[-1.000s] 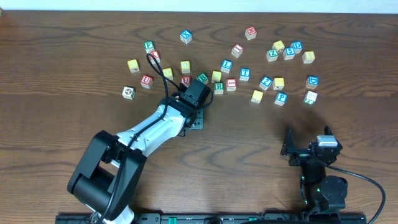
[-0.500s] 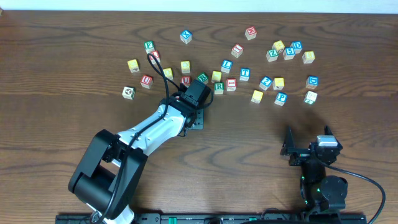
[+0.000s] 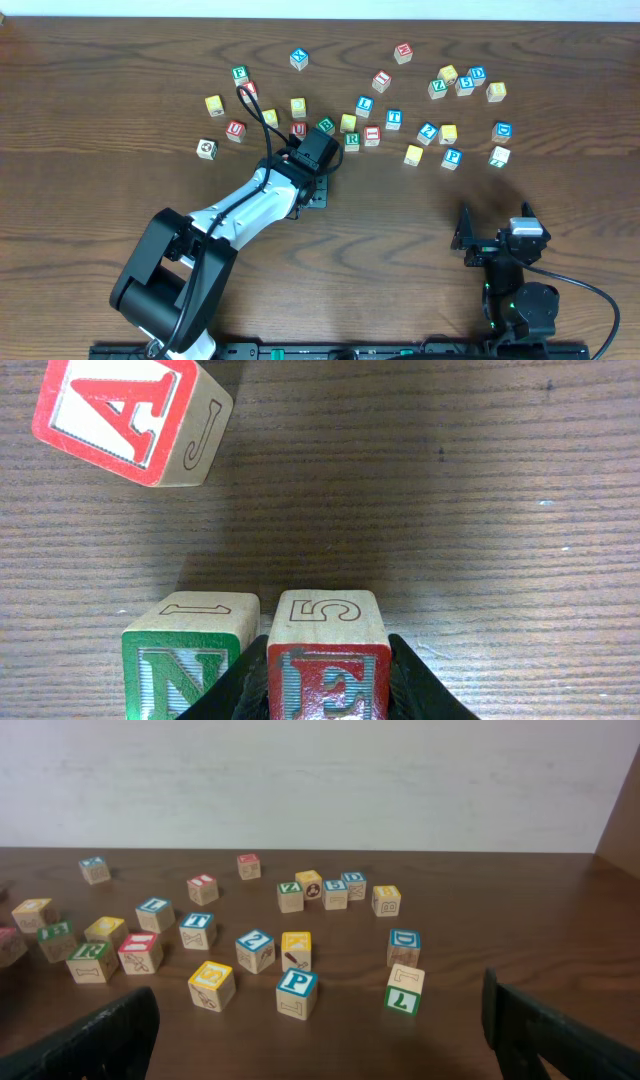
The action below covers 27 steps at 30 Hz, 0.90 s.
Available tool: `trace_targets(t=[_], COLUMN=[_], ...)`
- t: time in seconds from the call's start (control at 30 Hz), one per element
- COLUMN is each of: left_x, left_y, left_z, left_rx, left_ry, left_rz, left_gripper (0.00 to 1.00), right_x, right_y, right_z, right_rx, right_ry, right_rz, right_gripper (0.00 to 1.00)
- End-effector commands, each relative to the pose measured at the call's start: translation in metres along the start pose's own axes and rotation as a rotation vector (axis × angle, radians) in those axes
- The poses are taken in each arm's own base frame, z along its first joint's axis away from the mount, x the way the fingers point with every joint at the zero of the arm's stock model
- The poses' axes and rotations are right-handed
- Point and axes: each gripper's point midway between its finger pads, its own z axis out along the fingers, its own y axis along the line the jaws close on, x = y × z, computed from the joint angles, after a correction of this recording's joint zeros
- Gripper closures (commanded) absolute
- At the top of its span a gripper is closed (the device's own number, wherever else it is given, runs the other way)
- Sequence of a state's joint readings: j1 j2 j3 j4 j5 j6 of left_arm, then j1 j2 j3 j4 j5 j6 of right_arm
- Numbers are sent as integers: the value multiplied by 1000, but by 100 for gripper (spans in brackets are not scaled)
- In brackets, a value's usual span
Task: Spell out NEURIPS
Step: 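Lower the red E block onto the table right of the N block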
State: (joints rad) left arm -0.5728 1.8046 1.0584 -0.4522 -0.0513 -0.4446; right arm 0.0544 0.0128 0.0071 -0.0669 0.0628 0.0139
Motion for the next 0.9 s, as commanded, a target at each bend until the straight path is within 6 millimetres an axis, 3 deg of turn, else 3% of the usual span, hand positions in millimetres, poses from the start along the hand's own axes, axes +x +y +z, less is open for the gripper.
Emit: trace_targets(t=[0.0, 0.3, 0.87], left_x=[9, 9, 2], left_y=[4, 4, -1], left_z=[9, 9, 4], left_rx=[-14, -14, -1], left_ry=[37, 37, 29], left_rz=[8, 8, 26], left_gripper=[71, 63, 62], right_x=[1, 1, 1], right_y=[-1, -1, -1], right_z=[0, 0, 0], right_rx=[5, 5, 5], right_ry=[1, 1, 1], right_rz=[-8, -8, -8], right_gripper=[1, 1, 1])
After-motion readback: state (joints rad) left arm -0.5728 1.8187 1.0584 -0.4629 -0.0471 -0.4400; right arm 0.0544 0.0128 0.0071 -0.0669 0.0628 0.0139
